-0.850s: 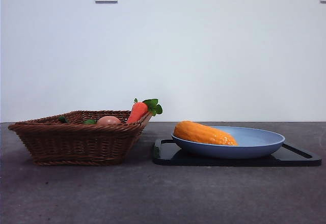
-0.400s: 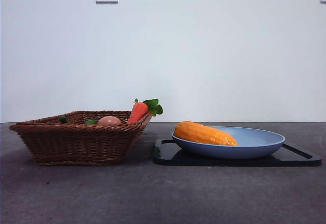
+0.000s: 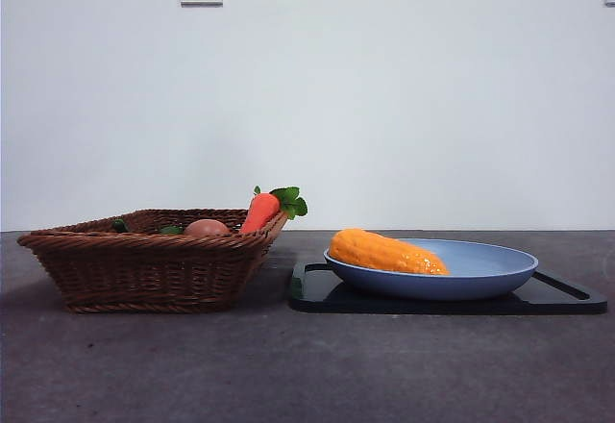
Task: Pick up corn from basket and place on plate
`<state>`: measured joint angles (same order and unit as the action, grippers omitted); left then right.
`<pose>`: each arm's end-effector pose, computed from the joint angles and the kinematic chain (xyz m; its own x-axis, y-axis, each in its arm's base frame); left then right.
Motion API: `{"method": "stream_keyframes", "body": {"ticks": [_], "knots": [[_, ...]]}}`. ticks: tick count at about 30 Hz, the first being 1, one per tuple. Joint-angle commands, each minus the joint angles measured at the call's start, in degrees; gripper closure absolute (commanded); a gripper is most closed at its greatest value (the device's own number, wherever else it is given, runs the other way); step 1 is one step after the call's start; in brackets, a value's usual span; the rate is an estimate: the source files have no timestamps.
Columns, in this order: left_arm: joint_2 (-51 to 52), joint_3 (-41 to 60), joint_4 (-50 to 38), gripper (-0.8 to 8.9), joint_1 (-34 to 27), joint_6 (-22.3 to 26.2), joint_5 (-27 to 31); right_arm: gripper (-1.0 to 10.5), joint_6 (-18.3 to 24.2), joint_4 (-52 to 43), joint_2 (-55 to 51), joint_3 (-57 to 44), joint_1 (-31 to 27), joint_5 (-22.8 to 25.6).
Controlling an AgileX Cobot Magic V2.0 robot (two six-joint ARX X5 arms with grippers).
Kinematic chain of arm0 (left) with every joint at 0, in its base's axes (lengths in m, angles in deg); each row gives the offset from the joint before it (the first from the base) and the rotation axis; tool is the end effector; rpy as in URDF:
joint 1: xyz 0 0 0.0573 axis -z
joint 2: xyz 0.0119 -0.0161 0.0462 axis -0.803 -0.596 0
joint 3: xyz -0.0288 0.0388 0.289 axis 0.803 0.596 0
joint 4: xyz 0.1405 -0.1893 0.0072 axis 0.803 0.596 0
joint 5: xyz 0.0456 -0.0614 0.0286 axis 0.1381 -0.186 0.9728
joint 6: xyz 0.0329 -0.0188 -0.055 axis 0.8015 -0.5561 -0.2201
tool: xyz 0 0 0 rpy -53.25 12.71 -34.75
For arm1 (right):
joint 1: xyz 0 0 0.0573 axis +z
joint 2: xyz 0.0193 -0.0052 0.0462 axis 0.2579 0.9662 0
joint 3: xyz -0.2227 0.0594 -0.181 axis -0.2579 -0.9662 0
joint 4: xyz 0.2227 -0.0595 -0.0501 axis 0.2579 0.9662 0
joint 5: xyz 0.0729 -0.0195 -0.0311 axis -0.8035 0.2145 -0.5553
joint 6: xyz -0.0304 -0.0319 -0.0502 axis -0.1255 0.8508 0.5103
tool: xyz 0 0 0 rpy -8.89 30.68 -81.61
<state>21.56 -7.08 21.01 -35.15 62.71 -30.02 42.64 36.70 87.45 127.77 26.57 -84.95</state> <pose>0.1748 -0.0683 0.4623 0.8605 -0.5000 -0.0982 0.5071 0.8591 0.0698 0.0958 0.0466 0.3501 0.3904 0.6333 -0.6682 -0.5148 0.7519 0.4119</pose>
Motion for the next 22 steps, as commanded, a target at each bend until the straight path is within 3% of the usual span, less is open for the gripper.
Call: {"method": "stream_keyframes", "body": {"ticks": [1, 8, 14, 22], "knots": [[5.0, 5.1, -2.1, 8.06, -5.3, 0.6, 0.1, 9.4, 0.5, -0.3, 0.4, 1.1, 0.2, 0.0], [21.3, 24.5, -9.7, 8.06, -16.0, 0.3, 0.1, 9.4, 0.5, -0.4, 0.4, 1.1, 0.2, 0.0], [32.5, 41.6, -17.5, 8.06, -18.0, -0.1, 0.1, 9.4, 0.5, -0.4, 0.4, 1.1, 0.2, 0.0], [43.7, 58.2, -19.7, 8.06, -18.1, -0.4, 0.1, 9.4, 0.5, -0.4, 0.4, 1.1, 0.2, 0.0]]}}
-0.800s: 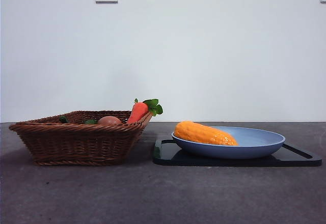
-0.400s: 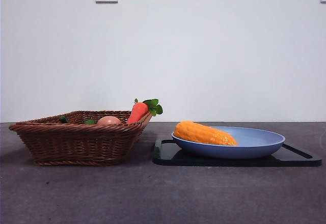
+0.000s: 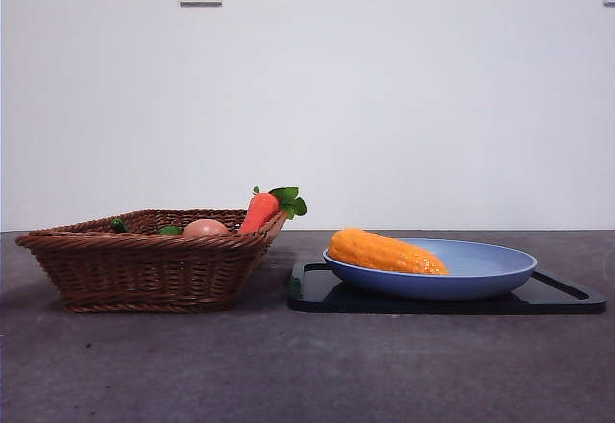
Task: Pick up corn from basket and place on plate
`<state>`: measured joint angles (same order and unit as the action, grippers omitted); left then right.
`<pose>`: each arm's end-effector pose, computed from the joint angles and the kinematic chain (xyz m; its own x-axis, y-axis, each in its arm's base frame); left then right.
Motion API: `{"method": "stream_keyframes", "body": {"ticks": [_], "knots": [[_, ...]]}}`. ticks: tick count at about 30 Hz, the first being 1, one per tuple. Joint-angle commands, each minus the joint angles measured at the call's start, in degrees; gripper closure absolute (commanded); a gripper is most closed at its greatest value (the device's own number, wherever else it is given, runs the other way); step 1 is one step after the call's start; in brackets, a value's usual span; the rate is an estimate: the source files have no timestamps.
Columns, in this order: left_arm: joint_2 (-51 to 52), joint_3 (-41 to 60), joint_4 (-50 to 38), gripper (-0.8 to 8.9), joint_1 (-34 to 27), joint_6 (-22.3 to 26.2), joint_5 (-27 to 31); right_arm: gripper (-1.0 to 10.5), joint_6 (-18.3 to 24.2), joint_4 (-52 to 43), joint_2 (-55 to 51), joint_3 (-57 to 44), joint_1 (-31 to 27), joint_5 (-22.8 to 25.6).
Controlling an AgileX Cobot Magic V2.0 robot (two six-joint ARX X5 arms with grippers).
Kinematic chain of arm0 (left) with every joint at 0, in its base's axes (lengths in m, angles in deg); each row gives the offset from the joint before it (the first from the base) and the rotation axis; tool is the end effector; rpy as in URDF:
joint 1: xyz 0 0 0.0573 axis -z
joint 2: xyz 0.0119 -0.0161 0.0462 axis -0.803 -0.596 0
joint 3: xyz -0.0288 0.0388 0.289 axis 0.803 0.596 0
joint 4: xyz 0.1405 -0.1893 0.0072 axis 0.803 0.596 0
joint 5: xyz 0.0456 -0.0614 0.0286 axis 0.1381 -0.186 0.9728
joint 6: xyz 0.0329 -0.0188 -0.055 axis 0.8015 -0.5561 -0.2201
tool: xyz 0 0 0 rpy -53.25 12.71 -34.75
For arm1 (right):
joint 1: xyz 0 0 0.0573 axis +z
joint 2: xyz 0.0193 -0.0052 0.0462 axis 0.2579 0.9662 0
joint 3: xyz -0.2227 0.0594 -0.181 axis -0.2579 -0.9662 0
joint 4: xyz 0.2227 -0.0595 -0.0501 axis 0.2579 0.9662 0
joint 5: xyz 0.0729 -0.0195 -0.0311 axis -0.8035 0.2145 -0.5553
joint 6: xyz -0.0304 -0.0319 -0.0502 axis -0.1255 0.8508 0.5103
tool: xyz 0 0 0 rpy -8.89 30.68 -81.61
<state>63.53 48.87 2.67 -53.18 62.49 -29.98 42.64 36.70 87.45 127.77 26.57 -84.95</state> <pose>0.0816 -0.0104 0.2529 0.9777 -0.2084 -0.0239 0.2097 0.9743 0.0819 0.0958 0.0466 0.3501 0.3904 0.6333 -0.6682 -0.5148 0.7519 0.4119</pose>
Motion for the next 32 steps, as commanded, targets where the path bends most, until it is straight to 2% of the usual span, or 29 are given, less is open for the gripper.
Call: {"method": "stream_keyframes", "body": {"ticks": [1, 11, 16, 24, 29, 32], "knots": [[2.9, 3.7, -1.4, 8.06, -0.1, -0.3, 0.1, 9.4, 0.5, -0.4, 0.4, 1.1, 0.2, 0.0], [9.8, 12.9, -0.9, 8.06, -0.7, -1.6, 0.5, 9.4, 0.5, -0.4, 0.4, 1.1, 0.2, 0.0], [12.6, 15.9, -0.5, 8.06, -0.7, -2.2, 2.7, 9.4, 0.5, -0.4, 0.4, 1.1, 0.2, 0.0], [16.9, 16.9, 7.0, 8.06, -0.7, -2.7, 3.3, 9.4, 0.5, -0.4, 0.4, 1.1, 0.2, 0.0], [16.8, 16.9, 11.7, 8.06, -0.7, -4.6, 3.3, 9.4, 0.5, -0.4, 0.4, 1.1, 0.2, 0.0], [16.8, 16.9, 11.5, 8.06, -0.7, -5.5, 3.3, 9.4, 0.5, -0.4, 0.4, 1.1, 0.2, 0.0]]}}
